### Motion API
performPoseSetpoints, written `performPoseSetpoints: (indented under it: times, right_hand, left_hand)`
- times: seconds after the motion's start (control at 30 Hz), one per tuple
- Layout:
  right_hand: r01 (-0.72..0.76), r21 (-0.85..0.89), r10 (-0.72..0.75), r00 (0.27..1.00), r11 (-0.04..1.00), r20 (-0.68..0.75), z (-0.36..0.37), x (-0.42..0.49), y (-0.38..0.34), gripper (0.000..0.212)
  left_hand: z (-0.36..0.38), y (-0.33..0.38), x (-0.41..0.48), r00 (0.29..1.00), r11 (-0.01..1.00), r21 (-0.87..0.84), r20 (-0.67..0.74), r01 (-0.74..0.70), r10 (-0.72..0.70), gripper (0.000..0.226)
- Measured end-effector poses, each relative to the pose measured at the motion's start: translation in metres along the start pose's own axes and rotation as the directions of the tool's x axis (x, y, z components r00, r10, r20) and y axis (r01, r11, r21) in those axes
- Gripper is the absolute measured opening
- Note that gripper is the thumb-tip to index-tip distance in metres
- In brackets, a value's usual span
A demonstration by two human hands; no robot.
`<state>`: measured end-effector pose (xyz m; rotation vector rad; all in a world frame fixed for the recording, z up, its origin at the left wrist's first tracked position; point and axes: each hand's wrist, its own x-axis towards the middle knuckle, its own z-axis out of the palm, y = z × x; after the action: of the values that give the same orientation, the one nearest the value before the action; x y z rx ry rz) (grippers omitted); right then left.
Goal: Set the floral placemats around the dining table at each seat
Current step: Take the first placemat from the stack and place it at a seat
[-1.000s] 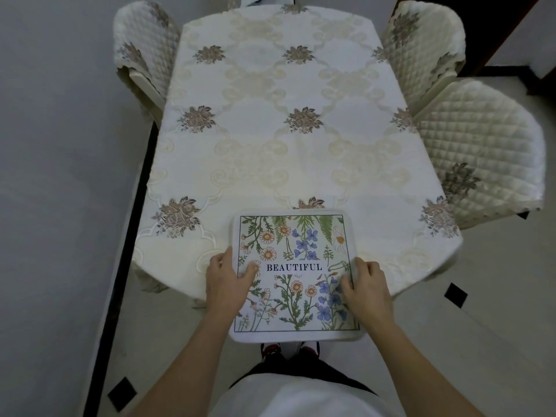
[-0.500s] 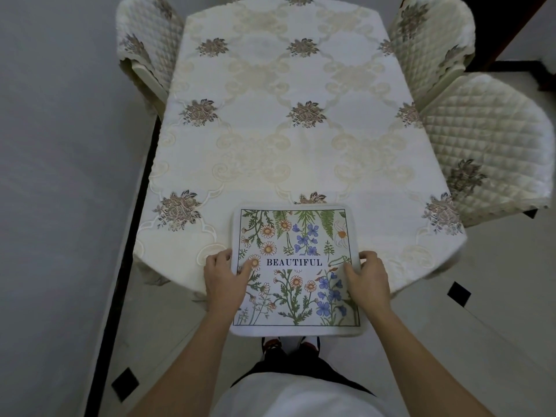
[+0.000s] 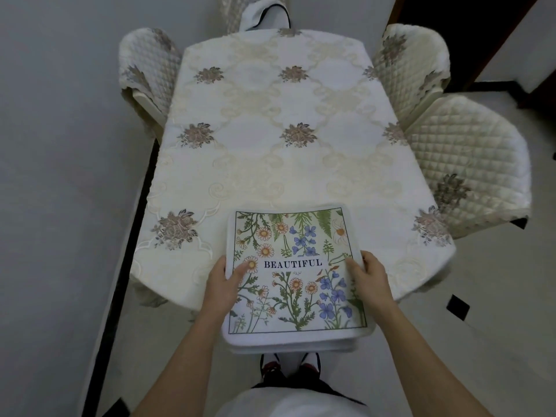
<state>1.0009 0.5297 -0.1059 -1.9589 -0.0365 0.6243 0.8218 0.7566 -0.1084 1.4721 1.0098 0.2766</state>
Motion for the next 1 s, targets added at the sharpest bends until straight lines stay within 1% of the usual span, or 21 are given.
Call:
performPoseSetpoints:
  times: [0.07, 0.13, 0.23, 0.33, 0.47, 0.53, 0.67, 0.8, 0.9, 0.93, 1.0]
  right_hand:
    - [0.045, 0.039, -0.045, 0.999, 0.998, -0.009, -0.007, 0.002, -0.014, 0.008]
    - [0.083, 0.074, -0.082, 0.996, 0.994, -0.021, -0.013, 0.003, -0.028, 0.009]
    - [0.115, 0.103, -0.112, 0.993, 0.988, -0.034, -0.021, 0.006, -0.042, 0.011]
    - [0.134, 0.118, -0.129, 0.99, 0.984, -0.047, -0.028, 0.007, -0.05, 0.012]
    - [0.14, 0.098, -0.133, 0.988, 0.985, -0.076, -0.037, 0.004, -0.054, 0.015]
    - [0.139, 0.094, -0.13, 0.987, 0.986, -0.098, -0.044, -0.001, -0.053, 0.014]
    - [0.108, 0.101, -0.089, 0.98, 0.989, -0.18, -0.064, -0.014, -0.042, 0.014]
    - [0.064, 0.171, -0.011, 0.955, 0.983, -0.296, -0.085, -0.032, -0.023, 0.019]
    - [0.011, 0.198, 0.068, 0.919, 0.98, -0.388, -0.1, -0.057, -0.002, 0.02]
    - [-0.013, 0.197, 0.095, 0.906, 0.98, -0.412, -0.104, -0.066, 0.006, 0.019]
    - [-0.056, 0.204, 0.147, 0.874, 0.977, -0.463, -0.111, -0.085, 0.024, 0.019]
  left_hand:
    - [0.0, 0.019, 0.002, 0.999, 0.999, -0.022, 0.006, -0.037, 0.037, 0.018]
    - [0.001, 0.035, 0.005, 0.996, 0.996, -0.009, 0.012, -0.084, 0.084, 0.016]
    - [0.003, 0.054, 0.009, 0.989, 0.988, 0.045, 0.044, -0.145, 0.143, 0.021]
    - [0.007, 0.062, 0.009, 0.985, 0.986, 0.035, 0.055, -0.163, 0.161, 0.023]
    - [0.016, 0.067, 0.004, 0.983, 0.983, 0.029, 0.031, -0.181, 0.18, 0.02]
    - [0.023, 0.071, 0.001, 0.982, 0.982, 0.026, 0.042, -0.186, 0.185, 0.016]
    - [0.042, 0.081, -0.001, 0.976, 0.98, 0.048, 0.106, -0.194, 0.188, 0.007]
    - [0.068, 0.089, 0.0, 0.951, 0.966, 0.097, 0.225, -0.239, 0.213, 0.015]
    - [0.089, 0.092, -0.001, 0.914, 0.954, 0.116, 0.339, -0.275, 0.223, 0.014]
    - [0.097, 0.094, -0.004, 0.9, 0.95, 0.126, 0.376, -0.287, 0.222, 0.016]
    - [0.113, 0.093, -0.009, 0.868, 0.93, 0.176, 0.447, -0.322, 0.216, 0.034]
